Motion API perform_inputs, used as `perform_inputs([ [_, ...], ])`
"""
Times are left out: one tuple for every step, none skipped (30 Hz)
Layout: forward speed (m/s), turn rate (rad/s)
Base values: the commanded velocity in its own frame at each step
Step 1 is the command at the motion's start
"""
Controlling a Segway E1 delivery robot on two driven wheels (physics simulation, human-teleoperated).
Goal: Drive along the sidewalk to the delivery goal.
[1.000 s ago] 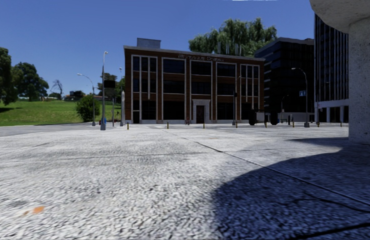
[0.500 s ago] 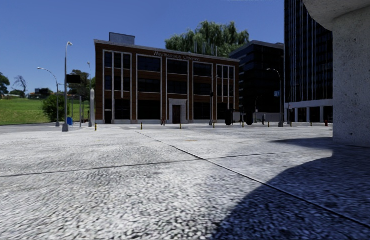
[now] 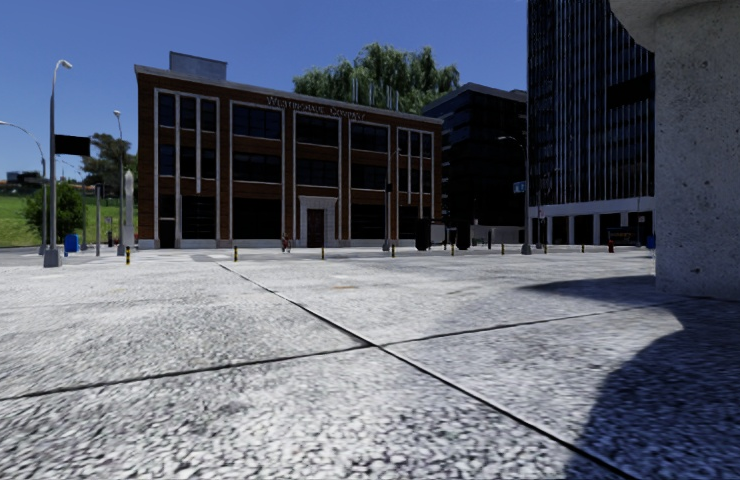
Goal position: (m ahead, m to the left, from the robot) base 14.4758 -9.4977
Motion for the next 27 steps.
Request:
perform_inputs([
  [2.00, -0.29],
  [2.00, -0.29],
  [2.00, -0.29],
  [2.00, -0.29],
  [2.00, -0.29],
  [2.00, -0.29],
  [2.00, -0.29],
  [2.00, -0.29],
  [2.00, -0.29],
  [2.00, -0.29],
  [2.00, -0.29],
  [2.00, -0.29],
  [2.00, -0.29],
  [2.00, -0.29],
  [2.00, -0.29],
  [2.00, -0.29],
  [2.00, -0.29],
  [2.00, -0.29],
  [2.00, -0.29],
  [2.00, -0.29],
  [2.00, -0.29],
  [2.00, -0.29],
  [2.00, -0.29],
  [2.00, -0.29],
  [2.00, -0.29],
  [2.00, -0.29],
  [2.00, -0.29],
])
